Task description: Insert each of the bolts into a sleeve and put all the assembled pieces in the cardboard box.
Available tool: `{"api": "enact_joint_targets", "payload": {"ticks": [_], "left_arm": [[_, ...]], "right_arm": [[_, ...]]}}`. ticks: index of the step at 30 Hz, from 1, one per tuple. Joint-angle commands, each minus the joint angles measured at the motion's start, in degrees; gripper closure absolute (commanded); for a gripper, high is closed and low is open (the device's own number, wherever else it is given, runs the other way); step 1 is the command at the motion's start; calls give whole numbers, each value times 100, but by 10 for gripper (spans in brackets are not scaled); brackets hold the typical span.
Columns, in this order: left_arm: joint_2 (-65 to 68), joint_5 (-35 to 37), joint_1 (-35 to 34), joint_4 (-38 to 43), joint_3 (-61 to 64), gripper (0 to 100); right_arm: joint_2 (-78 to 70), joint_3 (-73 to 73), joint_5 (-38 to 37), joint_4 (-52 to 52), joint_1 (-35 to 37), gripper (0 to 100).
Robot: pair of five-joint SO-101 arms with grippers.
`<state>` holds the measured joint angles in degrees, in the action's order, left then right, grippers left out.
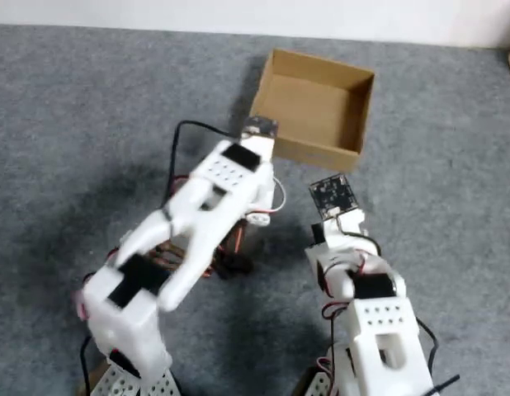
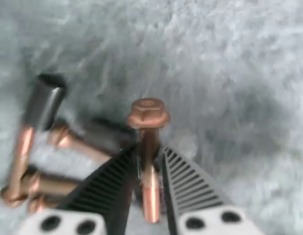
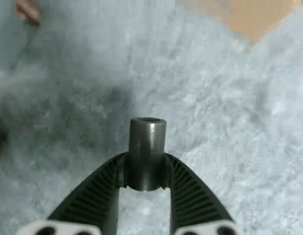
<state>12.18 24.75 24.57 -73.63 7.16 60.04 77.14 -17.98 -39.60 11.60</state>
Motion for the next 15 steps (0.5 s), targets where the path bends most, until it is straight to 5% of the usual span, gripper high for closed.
{"api": "enact_joint_targets", "payload": {"ticks": [1, 15], "left_arm": [[-2000, -202, 75, 211, 1033, 996], [-5613, -747, 66, 659, 3459, 996]], "right_arm": [[989, 189, 290, -13, -66, 995], [4567, 611, 334, -1763, -48, 995]]}}
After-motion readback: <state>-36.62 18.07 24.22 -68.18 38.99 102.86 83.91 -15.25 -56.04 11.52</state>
